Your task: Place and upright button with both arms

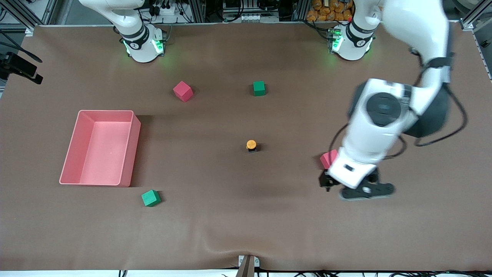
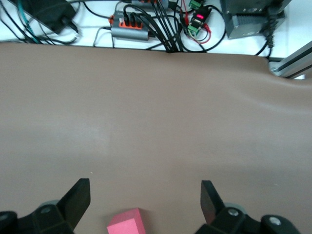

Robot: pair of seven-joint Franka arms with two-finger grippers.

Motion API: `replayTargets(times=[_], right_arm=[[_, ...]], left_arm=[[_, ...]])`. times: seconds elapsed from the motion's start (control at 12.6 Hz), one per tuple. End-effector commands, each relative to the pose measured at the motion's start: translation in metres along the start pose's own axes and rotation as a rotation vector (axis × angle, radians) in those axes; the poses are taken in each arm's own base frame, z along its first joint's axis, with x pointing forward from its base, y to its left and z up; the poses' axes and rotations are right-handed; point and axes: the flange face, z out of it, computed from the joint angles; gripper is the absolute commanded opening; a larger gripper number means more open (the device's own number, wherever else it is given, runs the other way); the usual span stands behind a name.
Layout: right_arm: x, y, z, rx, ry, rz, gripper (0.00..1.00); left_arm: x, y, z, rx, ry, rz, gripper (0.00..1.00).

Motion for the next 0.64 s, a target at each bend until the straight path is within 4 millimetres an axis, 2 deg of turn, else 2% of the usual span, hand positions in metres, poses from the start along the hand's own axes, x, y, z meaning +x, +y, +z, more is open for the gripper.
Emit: replayTargets(times=[0.0, 0.08, 0.16, 0.32, 0.56], right_arm=[[0.0, -0.001, -0.001, -0.014, 0.005, 0.008, 1.0], [0.0, -0.001, 0.0, -0.014, 0.002, 0.008, 1.0], [0.0, -0.002, 0.0, -0.014, 0.003, 0.006, 1.0], [0.0, -0.001, 0.0, -0.014, 0.002, 0.008, 1.0], [0.0, -0.002, 0.0, -0.014, 0.002, 0.006, 1.0]], left_arm=[[0.014, -0.043, -0.016, -0.103, -0.016, -0.04, 1.0], [0.013, -0.046, -0.03, -0.095, -0.008, -0.006, 1.0], [0.01, -0.052, -0.052, -0.074, -0.009, 0.039, 1.0], [-0.008, -0.059, -0.089, -0.016, -0.08, 0.055, 1.0], [-0.029, -0.089, -0.146, -0.007, -0.164, 0.048, 1.0]])
